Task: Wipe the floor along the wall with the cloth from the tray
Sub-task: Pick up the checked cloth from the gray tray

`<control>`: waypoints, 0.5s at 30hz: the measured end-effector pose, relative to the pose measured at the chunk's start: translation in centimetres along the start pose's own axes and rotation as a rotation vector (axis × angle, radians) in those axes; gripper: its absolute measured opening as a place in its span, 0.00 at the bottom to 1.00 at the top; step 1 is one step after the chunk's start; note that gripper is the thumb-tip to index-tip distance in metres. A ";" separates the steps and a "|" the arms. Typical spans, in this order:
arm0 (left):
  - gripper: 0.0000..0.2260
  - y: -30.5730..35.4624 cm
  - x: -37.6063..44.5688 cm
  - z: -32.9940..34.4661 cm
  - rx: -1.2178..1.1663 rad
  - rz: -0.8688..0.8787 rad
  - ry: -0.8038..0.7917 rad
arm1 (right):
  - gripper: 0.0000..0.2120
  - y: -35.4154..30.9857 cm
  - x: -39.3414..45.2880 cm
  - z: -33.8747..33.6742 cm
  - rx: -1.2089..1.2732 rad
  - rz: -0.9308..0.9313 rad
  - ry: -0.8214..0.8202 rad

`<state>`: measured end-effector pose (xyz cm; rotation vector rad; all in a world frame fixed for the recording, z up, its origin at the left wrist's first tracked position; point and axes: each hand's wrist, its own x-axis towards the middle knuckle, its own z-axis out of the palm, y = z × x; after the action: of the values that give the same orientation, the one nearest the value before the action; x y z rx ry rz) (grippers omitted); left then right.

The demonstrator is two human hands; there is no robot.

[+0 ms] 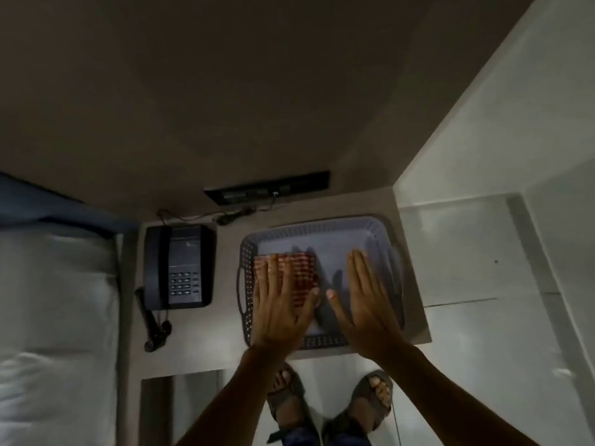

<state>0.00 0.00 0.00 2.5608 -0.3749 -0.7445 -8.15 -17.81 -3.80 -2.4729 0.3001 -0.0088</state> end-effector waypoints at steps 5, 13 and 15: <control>0.42 -6.4 3.1 4.4 0.112 0.019 -0.054 | 0.39 4.3 1.8 5.8 -0.121 0.088 -0.096; 0.49 -6.8 5.7 5.7 0.220 0.103 0.040 | 0.38 5.7 4.6 8.1 -0.342 -0.028 -0.090; 0.50 -7.1 6.0 6.1 0.271 0.096 0.034 | 0.38 5.9 4.7 8.3 -0.352 -0.036 -0.060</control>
<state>2.44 1.83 -10.66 2.7790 -0.6208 -0.6523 -4.19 -18.37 -14.23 -2.8211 0.2479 0.1118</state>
